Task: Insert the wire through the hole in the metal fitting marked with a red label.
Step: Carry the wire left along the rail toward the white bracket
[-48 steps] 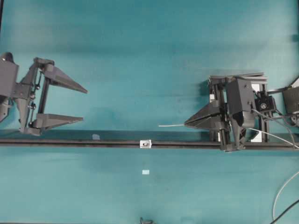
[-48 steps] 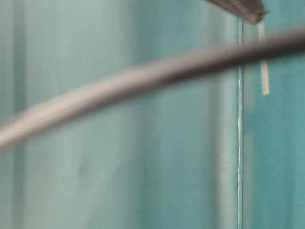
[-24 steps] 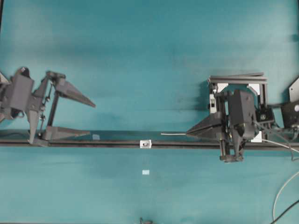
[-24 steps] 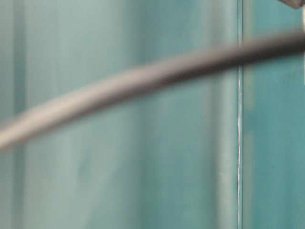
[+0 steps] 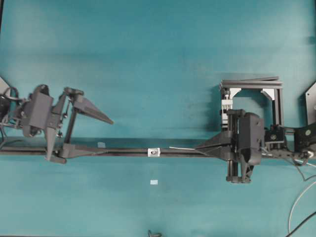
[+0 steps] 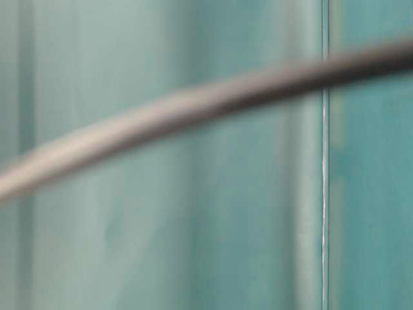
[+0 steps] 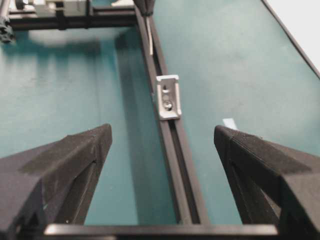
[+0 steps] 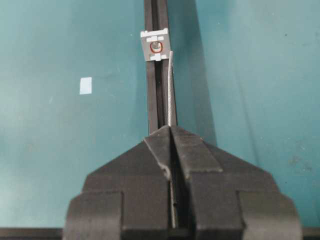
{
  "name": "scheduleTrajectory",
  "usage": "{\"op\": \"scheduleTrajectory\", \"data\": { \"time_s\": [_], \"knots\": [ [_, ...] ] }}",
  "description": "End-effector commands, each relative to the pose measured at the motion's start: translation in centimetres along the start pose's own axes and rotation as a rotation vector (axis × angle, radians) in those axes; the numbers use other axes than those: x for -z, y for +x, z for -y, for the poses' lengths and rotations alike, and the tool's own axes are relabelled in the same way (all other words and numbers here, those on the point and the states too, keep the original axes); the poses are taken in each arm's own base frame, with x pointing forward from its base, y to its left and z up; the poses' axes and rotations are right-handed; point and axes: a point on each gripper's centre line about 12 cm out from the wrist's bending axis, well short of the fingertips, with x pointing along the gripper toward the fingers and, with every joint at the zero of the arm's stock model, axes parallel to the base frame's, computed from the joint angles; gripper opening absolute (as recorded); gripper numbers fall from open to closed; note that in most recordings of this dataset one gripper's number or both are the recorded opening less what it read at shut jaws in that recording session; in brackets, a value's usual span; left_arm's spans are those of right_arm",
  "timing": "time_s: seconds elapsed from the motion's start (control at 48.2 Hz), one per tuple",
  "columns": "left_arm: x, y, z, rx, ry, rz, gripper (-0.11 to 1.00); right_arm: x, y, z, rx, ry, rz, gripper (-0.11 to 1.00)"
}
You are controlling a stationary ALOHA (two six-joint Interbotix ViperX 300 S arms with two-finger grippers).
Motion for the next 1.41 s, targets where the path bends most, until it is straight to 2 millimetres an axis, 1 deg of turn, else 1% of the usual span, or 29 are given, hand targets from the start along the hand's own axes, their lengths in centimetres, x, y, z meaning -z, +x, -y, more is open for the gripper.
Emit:
{"op": "scheduleTrajectory", "data": {
  "time_s": [0.0,0.145,0.228,0.415,0.663,0.85,1.182,1.389],
  "knots": [
    [-0.3,1.0,0.5,0.013,-0.011,0.025,0.52,-0.6,0.3,-0.6,-0.009,0.006,0.023,-0.01],
    [0.5,1.8,0.9,0.022,-0.021,0.008,0.51,-0.3,0.7,-0.6,-0.005,0.001,0.015,-0.01],
    [0.6,2.1,1.1,0.028,-0.019,0.010,0.51,-0.3,0.8,-0.7,-0.004,0.000,0.014,-0.01],
    [0.8,2.3,1.4,0.039,-0.017,0.008,0.51,-0.1,1.0,-0.6,0.000,-0.004,0.011,-0.01],
    [2.2,2.7,1.7,0.047,-0.008,-0.022,0.51,0.3,1.3,-0.4,0.011,-0.010,0.011,-0.01],
    [2.8,3.0,1.8,0.048,-0.005,-0.025,0.51,0.3,1.2,-0.2,0.016,-0.013,0.021,-0.01],
    [2.8,3.0,1.8,0.048,-0.005,-0.022,0.51,0.7,1.1,0.1,0.025,-0.029,0.036,-0.01],
    [2.5,3.0,1.8,0.050,-0.005,-0.013,0.51,1.2,0.7,-0.2,0.016,-0.052,0.062,-0.01]
  ]
}}
